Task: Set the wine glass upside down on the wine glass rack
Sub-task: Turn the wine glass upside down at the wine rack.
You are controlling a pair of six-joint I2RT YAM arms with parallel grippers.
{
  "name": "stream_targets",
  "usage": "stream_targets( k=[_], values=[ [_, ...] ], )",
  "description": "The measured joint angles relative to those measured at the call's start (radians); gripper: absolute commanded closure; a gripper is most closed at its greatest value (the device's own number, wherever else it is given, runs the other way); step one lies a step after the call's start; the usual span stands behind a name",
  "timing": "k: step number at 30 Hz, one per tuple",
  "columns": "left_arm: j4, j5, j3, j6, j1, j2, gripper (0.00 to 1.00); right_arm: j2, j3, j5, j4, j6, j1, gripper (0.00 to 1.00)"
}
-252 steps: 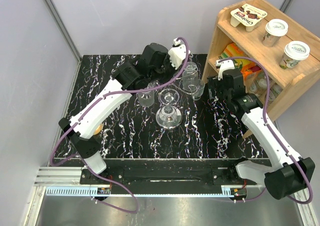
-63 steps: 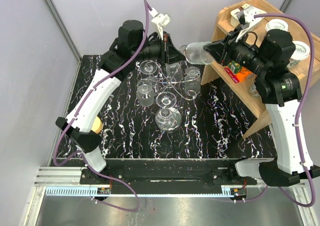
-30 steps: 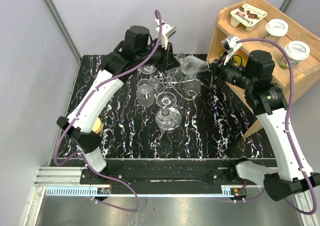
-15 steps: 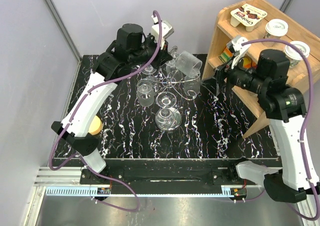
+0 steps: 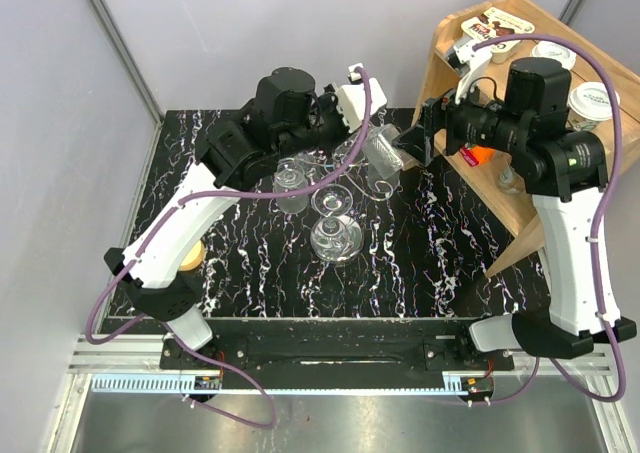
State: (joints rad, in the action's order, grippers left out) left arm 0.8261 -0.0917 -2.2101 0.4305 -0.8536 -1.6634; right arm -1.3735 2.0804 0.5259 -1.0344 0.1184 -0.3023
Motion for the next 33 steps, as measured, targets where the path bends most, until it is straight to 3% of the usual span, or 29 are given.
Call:
stream_targets(
  k=[7,25,33],
  values=[
    [-0.003,0.124,0.000,0.088,-0.033,0.009,1.00,-0.020,-0.001,0.041,-0.028,-0.022,-0.003,0.06],
    [-0.044,0.278,0.000,0.302,-0.105,0.015,1.00,-0.020,0.000,0.085,0.027,-0.053,-0.005,0.09],
    [-0.044,0.359,0.000,0.373,-0.179,0.015,1.00,0.009,-0.010,-0.117,0.067,-0.064,-0.007,0.09]
  ],
)
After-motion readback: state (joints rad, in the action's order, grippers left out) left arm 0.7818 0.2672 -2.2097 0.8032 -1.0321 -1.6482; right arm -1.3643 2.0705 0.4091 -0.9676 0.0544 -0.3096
